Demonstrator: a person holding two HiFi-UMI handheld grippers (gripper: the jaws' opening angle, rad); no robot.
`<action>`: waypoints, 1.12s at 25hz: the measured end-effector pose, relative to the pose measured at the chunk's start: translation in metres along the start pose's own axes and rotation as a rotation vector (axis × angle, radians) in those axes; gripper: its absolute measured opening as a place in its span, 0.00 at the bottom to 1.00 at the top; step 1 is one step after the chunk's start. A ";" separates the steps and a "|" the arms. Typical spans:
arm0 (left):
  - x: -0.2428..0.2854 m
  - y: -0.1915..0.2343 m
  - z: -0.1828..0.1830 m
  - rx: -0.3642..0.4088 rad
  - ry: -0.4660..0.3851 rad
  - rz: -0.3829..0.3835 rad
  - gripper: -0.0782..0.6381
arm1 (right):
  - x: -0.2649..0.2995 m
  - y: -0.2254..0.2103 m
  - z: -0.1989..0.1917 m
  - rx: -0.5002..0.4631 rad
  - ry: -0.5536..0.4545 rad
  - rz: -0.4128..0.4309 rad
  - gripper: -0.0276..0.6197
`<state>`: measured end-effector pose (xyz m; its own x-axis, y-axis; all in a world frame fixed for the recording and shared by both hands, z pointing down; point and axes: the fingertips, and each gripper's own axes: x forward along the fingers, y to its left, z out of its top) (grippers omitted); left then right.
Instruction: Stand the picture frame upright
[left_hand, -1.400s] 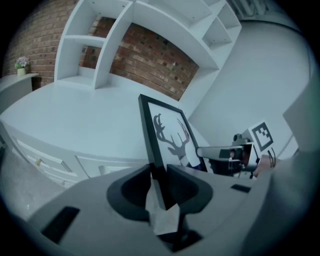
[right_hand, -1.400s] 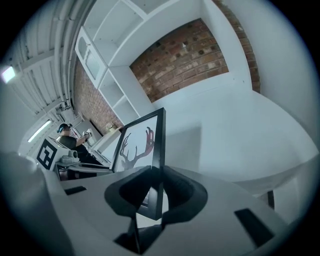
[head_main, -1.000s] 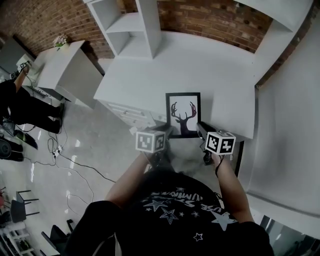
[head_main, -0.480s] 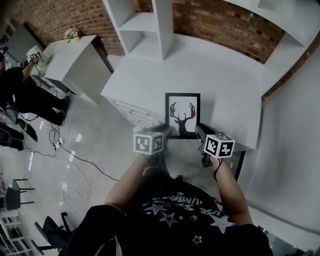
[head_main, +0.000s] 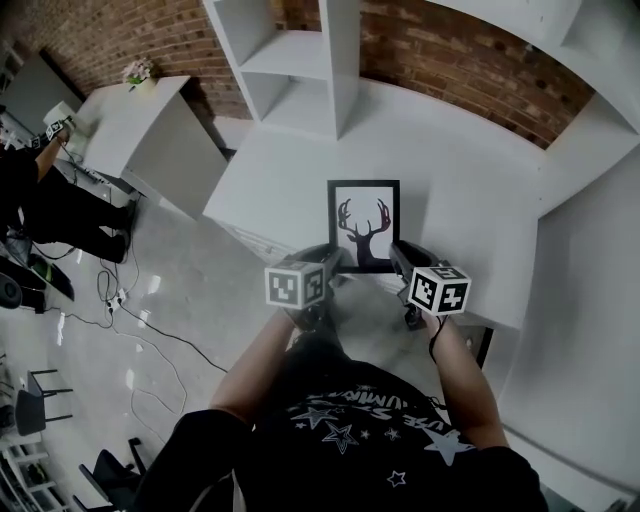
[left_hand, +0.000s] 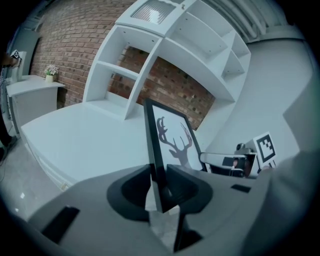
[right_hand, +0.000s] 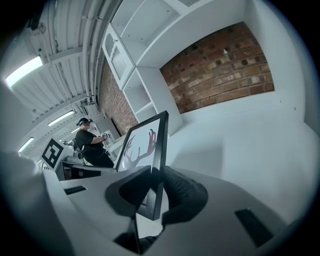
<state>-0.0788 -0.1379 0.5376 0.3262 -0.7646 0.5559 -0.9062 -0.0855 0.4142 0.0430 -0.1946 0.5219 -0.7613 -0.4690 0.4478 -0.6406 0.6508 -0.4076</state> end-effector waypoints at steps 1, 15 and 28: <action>0.006 0.008 0.009 0.006 0.001 -0.005 0.26 | 0.010 -0.002 0.006 0.001 -0.004 -0.004 0.17; 0.061 0.105 0.126 0.075 -0.016 -0.031 0.26 | 0.135 -0.010 0.100 0.005 -0.096 -0.036 0.17; 0.104 0.163 0.168 0.104 -0.001 -0.077 0.26 | 0.204 -0.023 0.125 0.009 -0.136 -0.095 0.17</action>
<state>-0.2381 -0.3385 0.5420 0.3959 -0.7539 0.5243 -0.9013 -0.2098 0.3789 -0.1102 -0.3796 0.5227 -0.7033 -0.6049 0.3735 -0.7109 0.5945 -0.3759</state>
